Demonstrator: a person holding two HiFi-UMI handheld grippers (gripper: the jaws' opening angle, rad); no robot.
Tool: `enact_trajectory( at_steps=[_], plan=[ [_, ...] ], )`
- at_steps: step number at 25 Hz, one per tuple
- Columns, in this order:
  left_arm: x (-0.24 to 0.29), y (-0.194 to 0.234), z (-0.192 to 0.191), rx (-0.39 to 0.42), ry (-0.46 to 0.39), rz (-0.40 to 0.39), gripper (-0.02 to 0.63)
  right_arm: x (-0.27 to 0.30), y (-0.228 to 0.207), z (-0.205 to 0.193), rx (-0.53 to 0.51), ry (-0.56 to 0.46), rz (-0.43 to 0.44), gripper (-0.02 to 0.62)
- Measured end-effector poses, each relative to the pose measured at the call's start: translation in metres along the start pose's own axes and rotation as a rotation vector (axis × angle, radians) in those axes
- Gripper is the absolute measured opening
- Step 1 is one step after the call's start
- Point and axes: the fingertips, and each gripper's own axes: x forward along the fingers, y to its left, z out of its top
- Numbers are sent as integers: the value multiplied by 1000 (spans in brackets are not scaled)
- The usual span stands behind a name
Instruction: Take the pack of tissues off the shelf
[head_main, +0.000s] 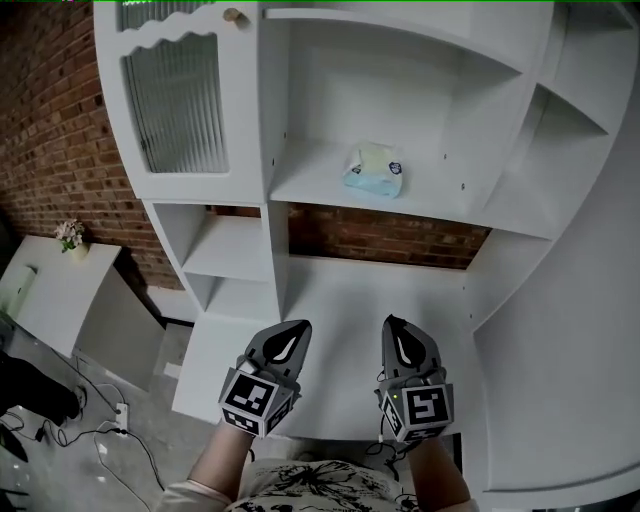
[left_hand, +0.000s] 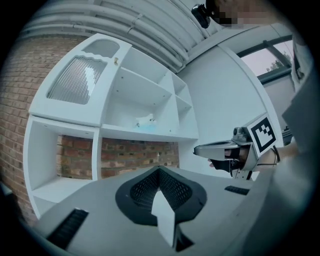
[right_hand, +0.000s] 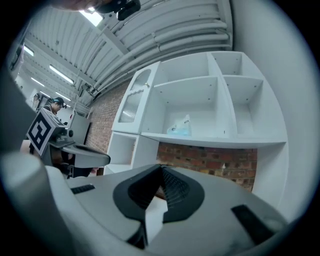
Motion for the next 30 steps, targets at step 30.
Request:
enact_trajectory(
  at_steps=[30],
  plan=[
    [20,21,11,28,34,187,8,175,-105,110,-90,-45,-44,27]
  ],
)
